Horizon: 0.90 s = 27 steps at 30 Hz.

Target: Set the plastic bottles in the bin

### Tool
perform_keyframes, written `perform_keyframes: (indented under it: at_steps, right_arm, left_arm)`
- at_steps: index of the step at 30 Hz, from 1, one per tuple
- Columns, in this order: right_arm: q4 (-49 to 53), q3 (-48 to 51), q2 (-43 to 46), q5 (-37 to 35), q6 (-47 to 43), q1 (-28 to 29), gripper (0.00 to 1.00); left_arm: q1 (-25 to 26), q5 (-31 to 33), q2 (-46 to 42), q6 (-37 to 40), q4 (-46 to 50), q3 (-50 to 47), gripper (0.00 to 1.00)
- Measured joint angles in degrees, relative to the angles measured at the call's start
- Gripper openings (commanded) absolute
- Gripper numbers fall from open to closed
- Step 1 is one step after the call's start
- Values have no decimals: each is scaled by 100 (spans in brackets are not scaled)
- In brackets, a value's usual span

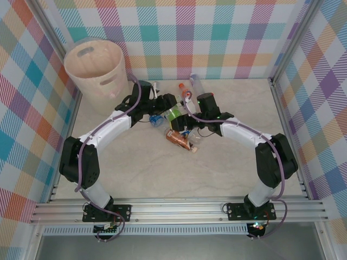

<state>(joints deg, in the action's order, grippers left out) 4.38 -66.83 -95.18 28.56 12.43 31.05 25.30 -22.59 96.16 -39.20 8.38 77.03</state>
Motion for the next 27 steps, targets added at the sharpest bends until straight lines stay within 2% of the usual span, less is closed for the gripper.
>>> perform_keyframes:
  at_steps: [4,6,14,27]
  right_arm:
    - [142,0,273,-267,-210,-15,88]
    - [199,0,461,-442,-332,-22,100]
    - [136,321,1440,-1440,-610,-22,100]
    - [-1095,1781,2728,-3860,-393,-26,100]
  left_arm:
    - [-63,179,-2,17,208,0,45]
    - [-127,280,-28,24,273,0,45]
    - [-529,813,-533,157,568,0,46]
    - [-1235,1709,-1032,492,962,538,47]
